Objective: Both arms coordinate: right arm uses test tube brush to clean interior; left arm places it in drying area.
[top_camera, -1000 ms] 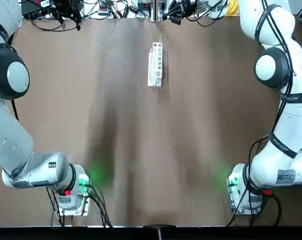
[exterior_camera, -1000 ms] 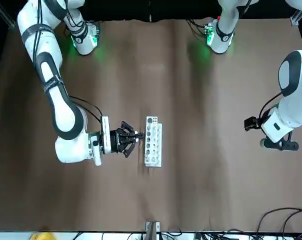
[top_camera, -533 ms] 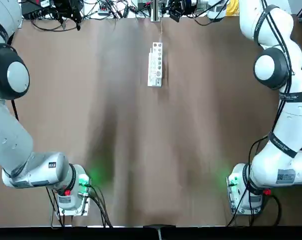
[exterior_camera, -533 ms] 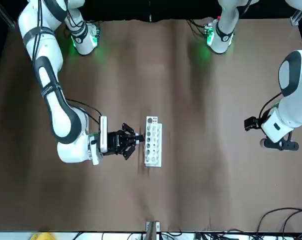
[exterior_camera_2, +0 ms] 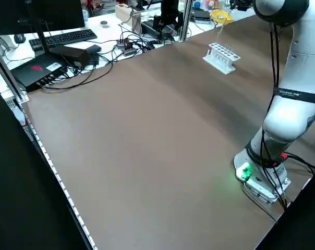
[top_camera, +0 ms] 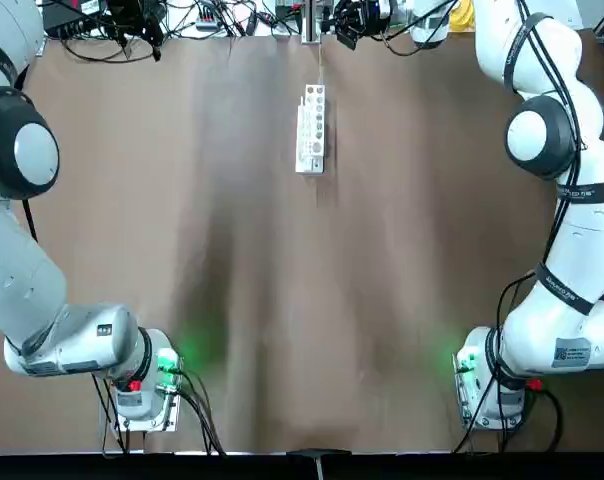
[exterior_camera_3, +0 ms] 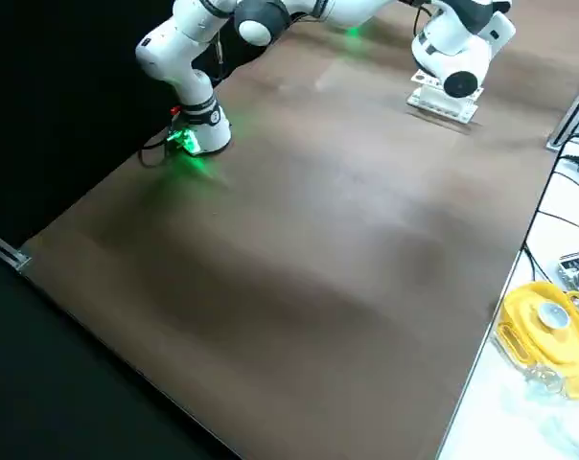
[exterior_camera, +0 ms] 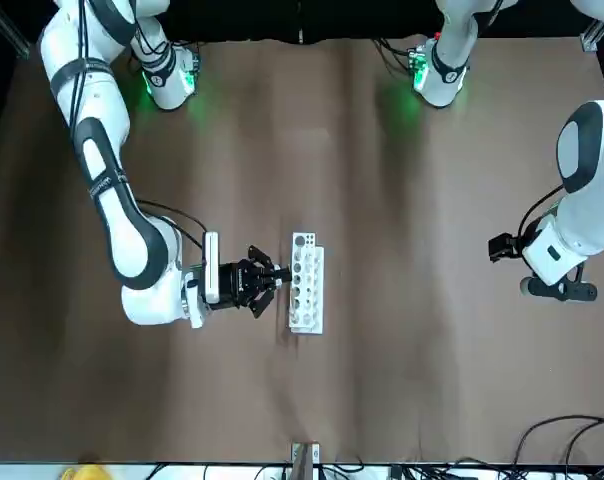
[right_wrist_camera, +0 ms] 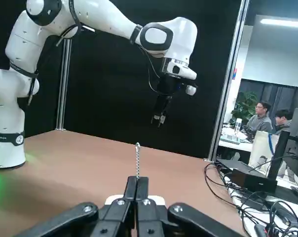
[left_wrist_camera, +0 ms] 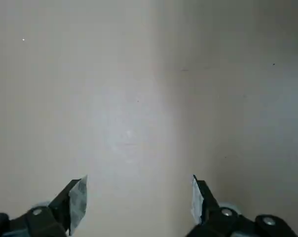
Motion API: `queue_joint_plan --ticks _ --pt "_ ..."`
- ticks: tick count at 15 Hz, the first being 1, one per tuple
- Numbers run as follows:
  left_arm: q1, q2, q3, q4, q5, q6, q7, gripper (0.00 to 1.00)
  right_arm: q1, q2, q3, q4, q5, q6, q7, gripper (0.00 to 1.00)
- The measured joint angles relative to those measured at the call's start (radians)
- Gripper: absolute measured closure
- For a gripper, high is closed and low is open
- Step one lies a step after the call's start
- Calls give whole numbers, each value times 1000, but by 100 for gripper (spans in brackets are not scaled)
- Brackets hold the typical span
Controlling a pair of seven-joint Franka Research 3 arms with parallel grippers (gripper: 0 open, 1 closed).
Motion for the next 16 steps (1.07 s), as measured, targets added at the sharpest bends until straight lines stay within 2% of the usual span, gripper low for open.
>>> queue_joint_plan --ticks 16 --pt "0 0 0 0 0 0 0 0 1 8 0 -5 0 -2 -15 97"
